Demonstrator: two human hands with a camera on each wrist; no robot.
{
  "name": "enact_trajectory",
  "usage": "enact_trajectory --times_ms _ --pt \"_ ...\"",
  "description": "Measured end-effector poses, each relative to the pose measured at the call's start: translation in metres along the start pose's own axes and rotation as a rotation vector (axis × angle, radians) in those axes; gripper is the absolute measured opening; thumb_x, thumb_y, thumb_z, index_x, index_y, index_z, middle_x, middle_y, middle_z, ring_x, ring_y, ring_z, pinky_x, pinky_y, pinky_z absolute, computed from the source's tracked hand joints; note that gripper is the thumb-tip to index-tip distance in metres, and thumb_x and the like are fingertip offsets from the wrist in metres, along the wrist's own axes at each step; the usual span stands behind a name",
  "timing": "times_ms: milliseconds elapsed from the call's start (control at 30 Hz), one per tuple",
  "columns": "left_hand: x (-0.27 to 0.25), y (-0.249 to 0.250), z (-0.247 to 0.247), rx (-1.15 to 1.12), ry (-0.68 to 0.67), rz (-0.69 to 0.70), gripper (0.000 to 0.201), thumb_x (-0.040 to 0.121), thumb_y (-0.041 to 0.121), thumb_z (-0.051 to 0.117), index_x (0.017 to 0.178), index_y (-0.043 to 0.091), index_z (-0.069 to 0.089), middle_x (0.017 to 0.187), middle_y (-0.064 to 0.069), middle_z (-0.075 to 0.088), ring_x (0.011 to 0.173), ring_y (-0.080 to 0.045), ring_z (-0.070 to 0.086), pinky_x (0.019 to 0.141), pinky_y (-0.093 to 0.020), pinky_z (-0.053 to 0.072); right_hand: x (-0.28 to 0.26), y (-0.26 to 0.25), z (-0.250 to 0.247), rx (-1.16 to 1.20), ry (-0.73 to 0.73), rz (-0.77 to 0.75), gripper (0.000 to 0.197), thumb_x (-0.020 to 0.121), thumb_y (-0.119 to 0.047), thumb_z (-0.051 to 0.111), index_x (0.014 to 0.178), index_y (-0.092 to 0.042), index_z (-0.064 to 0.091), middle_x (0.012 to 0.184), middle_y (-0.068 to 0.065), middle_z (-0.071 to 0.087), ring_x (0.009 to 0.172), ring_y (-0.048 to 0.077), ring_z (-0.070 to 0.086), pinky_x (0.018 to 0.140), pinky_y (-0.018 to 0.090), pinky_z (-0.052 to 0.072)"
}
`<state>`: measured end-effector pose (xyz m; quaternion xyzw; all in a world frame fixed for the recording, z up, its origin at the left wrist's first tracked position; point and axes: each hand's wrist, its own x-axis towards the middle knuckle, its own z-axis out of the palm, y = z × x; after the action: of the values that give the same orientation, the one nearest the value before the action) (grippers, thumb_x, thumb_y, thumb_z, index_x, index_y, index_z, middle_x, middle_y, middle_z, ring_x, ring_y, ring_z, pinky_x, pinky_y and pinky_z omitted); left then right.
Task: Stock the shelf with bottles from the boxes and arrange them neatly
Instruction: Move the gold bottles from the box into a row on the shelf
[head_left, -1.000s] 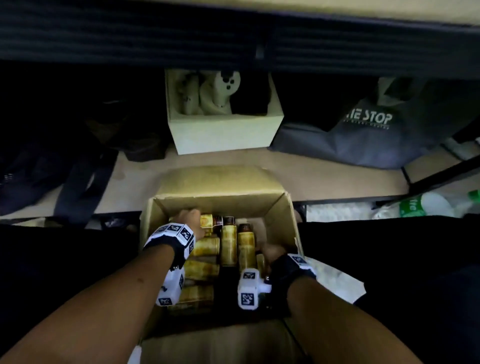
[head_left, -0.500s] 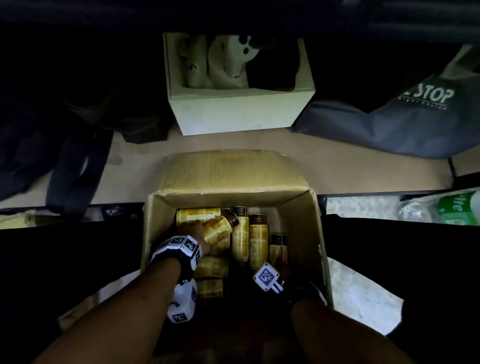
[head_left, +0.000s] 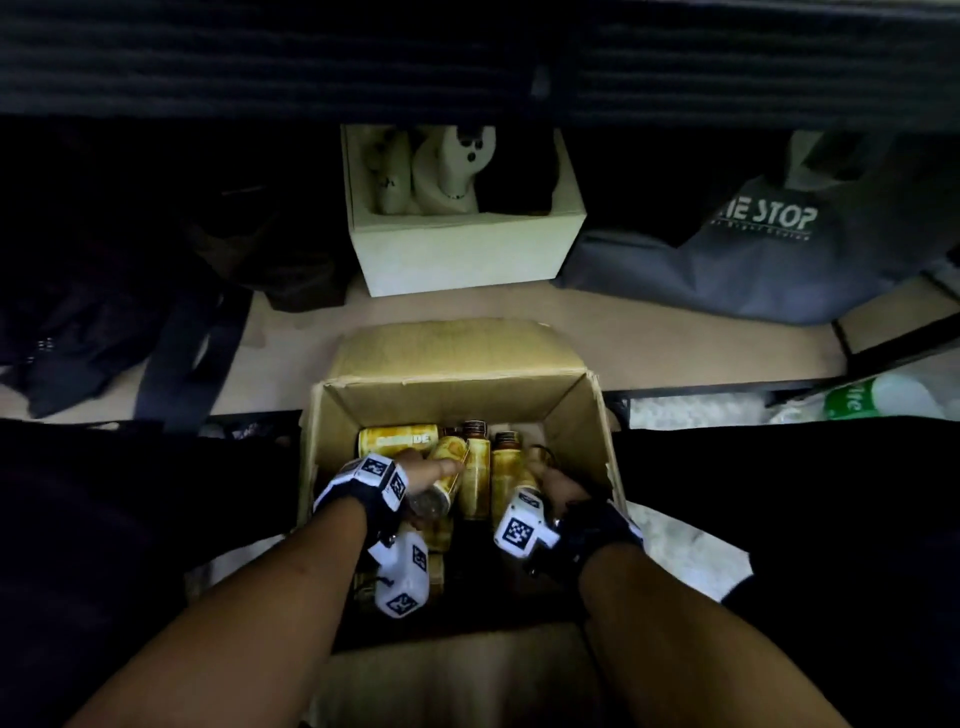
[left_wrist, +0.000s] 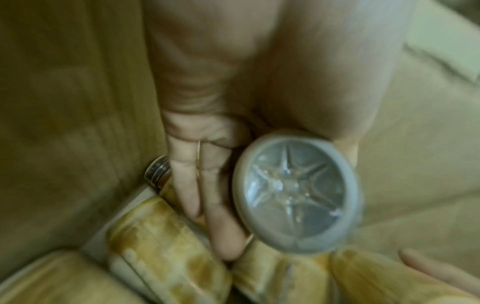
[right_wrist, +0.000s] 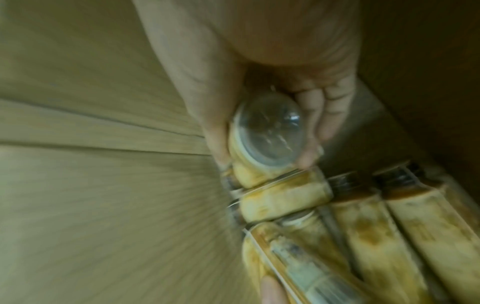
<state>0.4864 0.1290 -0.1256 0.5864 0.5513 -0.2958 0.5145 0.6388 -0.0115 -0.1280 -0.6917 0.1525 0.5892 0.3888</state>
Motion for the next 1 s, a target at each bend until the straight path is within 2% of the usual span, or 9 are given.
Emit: enact_trajectory --times_ms 100,167,200,300,400,567,733,800,1000 --pt "-0.019 0.002 -0.003 -0.115 0.016 0.026 0.094 0.075 0.072 0.058 0.144 0.011 0.038 0.145 -0.012 0.044 0.126 -0.031 0.048 0.104 -0.036 0.040 -0.025 -0.012 0.013 -0.105 -0.108 -0.020 0.051 0.097 -0.031 0.057 0.138 -0.001 0.047 0.101 0.009 0.063 0.066 0.015 0.067 0.060 0.027 0.056" --pt "-0.030 0.001 -0.004 -0.260 0.007 0.039 0.108 0.054 0.079 0.069 0.136 0.013 0.050 0.130 -0.010 0.059 0.113 -0.030 0.060 0.101 -0.041 0.046 -0.047 -0.014 0.021 -0.131 -0.223 -0.010 0.048 0.091 -0.036 0.066 0.125 -0.004 0.058 0.094 0.013 0.072 0.062 0.019 0.071 0.056 0.028 0.057" --pt "-0.039 0.000 -0.004 -0.374 -0.017 0.057 0.098 0.054 0.073 0.075 0.129 0.013 0.057 0.118 -0.009 0.067 0.103 -0.028 0.065 0.097 -0.044 0.050 -0.056 -0.016 0.023 -0.143 -0.276 -0.035 0.037 0.092 -0.034 0.064 0.116 -0.005 0.062 0.087 0.011 0.074 0.061 0.018 0.071 0.054 0.026 0.056" --pt "-0.071 -0.001 -0.007 -0.604 -0.069 0.128 0.049 0.079 0.036 0.075 0.116 0.006 0.064 0.103 -0.012 0.073 0.091 -0.028 0.069 0.095 -0.048 0.051 -0.082 -0.024 0.022 -0.229 -0.342 -0.141 0.028 0.091 -0.023 0.067 0.112 -0.005 0.065 0.092 0.011 0.075 0.079 0.023 0.072 0.077 0.036 0.060" --pt "-0.097 -0.004 -0.014 -0.565 -0.031 0.268 0.034 0.080 0.022 0.076 0.110 0.010 0.066 0.111 -0.011 0.071 0.104 -0.028 0.066 0.099 -0.051 0.048 -0.111 -0.037 0.018 -0.328 -0.314 -0.289 0.040 0.081 -0.004 0.074 0.120 -0.002 0.065 0.111 0.017 0.071 0.094 0.030 0.070 0.085 0.045 0.057" --pt "-0.142 0.015 -0.038 -0.688 0.029 0.559 0.074 0.070 -0.013 0.069 0.136 0.011 0.047 0.121 -0.010 0.066 0.117 -0.028 0.058 0.101 -0.053 0.044 -0.167 -0.072 0.018 -0.318 -0.345 -0.571 0.062 0.074 0.011 0.073 0.130 -0.008 0.056 0.118 0.012 0.070 0.111 0.027 0.066 0.095 0.047 0.052" --pt "-0.227 0.057 -0.077 -0.467 0.259 0.947 0.059 0.075 0.003 0.076 0.129 0.008 0.052 0.118 -0.003 0.065 0.104 -0.008 0.065 0.086 -0.024 0.053 -0.240 -0.108 0.015 -0.349 -0.286 -0.949 0.054 0.072 0.001 0.080 0.121 -0.016 0.062 0.112 0.005 0.073 0.108 0.022 0.068 0.097 0.051 0.051" --pt "-0.265 0.071 -0.090 -0.419 0.347 1.073 0.050 0.077 0.006 0.076 0.123 0.006 0.056 0.111 -0.001 0.068 0.095 -0.001 0.066 0.081 -0.017 0.053 -0.276 -0.124 0.013 -0.378 -0.252 -1.088 0.054 0.071 -0.004 0.082 0.120 -0.017 0.061 0.110 0.001 0.073 0.104 0.016 0.069 0.092 0.045 0.055" --pt "-0.360 0.118 -0.123 -0.208 0.627 1.268 0.054 0.063 0.032 0.088 0.111 0.020 0.067 0.103 0.007 0.073 0.097 -0.006 0.068 0.089 -0.033 0.055 -0.370 -0.168 0.007 -0.378 -0.158 -1.427 0.054 0.068 -0.001 0.084 0.114 -0.016 0.061 0.103 -0.002 0.074 0.094 0.006 0.071 0.081 0.024 0.058"
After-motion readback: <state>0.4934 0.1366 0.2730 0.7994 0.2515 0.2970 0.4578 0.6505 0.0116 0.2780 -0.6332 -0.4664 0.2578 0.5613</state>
